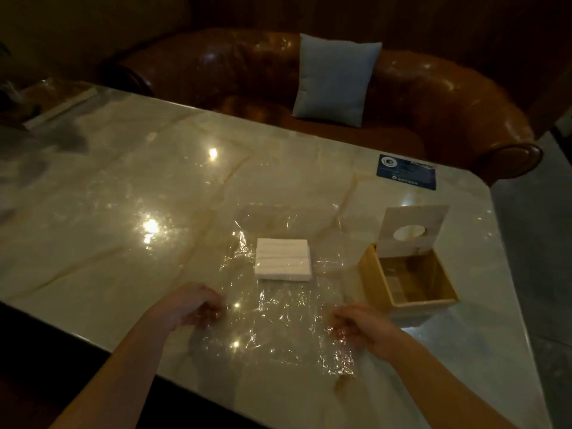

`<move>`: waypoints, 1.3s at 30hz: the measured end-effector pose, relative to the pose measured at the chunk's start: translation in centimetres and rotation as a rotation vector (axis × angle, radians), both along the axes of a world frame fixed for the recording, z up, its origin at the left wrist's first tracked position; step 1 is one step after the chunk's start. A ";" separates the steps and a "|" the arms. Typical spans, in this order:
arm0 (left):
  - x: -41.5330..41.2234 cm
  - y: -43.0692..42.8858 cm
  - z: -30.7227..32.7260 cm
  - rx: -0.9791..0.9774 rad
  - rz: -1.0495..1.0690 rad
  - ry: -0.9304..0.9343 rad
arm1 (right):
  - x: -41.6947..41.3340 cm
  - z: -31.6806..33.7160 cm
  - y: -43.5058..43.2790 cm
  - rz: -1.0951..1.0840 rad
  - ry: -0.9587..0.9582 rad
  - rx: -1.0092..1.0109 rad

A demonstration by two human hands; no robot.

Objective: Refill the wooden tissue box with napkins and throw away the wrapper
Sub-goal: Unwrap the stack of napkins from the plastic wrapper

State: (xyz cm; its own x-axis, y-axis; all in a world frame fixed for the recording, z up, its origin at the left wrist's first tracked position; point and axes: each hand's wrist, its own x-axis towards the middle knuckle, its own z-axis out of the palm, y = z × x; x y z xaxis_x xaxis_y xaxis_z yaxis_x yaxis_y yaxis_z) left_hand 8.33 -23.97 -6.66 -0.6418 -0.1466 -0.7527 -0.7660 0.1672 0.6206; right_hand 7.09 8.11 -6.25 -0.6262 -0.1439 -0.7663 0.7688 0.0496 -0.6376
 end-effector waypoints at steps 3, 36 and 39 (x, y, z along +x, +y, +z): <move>-1.2 1.1 0.3 0.062 0.160 0.061 | -1.3 0.4 -1.0 -0.103 0.019 -0.067; -1.1 0.0 1.5 0.027 0.158 0.156 | -1.9 0.2 -0.8 -0.010 0.063 0.078; -0.4 0.0 -0.1 -0.116 0.079 0.132 | -0.8 -0.8 -1.1 0.031 0.052 0.163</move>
State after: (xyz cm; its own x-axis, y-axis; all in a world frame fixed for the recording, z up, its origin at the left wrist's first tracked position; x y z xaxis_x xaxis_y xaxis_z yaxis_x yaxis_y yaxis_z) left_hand 7.93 -23.98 -6.77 -0.7169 -0.2814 -0.6378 -0.6928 0.1858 0.6968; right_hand 6.30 7.03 -7.08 -0.6628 -0.0403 -0.7477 0.7315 0.1786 -0.6581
